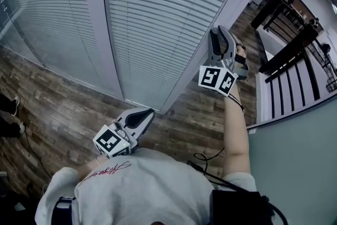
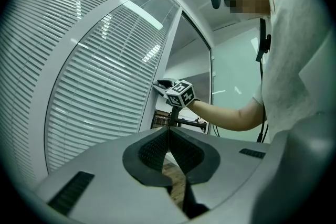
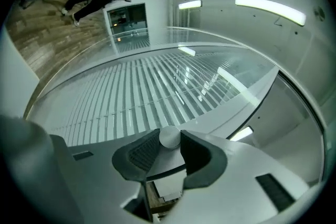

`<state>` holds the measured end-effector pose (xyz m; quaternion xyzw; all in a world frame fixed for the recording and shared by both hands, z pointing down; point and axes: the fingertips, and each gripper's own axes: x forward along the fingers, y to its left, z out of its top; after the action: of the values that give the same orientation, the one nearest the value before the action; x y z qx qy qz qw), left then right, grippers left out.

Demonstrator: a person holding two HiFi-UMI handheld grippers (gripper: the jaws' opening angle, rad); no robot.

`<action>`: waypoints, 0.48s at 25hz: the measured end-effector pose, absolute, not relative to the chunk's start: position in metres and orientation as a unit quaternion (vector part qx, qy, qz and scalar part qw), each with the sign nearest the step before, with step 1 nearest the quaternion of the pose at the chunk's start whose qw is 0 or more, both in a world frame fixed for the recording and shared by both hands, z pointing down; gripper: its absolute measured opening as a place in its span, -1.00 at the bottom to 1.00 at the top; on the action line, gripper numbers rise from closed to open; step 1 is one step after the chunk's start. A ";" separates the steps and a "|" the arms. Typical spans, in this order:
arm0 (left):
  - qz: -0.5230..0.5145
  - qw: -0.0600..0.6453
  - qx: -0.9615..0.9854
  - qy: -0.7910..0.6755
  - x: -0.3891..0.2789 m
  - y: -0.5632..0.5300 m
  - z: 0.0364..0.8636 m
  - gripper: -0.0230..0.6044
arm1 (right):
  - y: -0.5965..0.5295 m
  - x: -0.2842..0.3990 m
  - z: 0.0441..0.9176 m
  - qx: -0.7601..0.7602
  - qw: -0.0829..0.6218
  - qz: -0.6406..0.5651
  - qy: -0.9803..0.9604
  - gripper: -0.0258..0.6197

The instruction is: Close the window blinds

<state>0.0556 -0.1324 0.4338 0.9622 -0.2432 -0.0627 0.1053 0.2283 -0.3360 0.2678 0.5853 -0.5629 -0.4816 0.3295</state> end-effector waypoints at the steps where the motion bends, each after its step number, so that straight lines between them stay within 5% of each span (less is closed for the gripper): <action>1: -0.063 0.105 0.963 -0.242 0.056 -0.133 0.434 -0.87 | -0.336 0.228 0.268 0.575 0.343 -0.489 -0.559 -0.52; 12: -0.060 0.098 0.965 -0.237 0.062 -0.140 0.430 -0.87 | -0.339 0.224 0.273 0.489 0.451 -0.548 -0.507 -0.52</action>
<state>0.0621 -0.1398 0.4299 0.9647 -0.2372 -0.0596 0.0979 0.2242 -0.3394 0.2732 0.4891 -0.5070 -0.5480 0.4510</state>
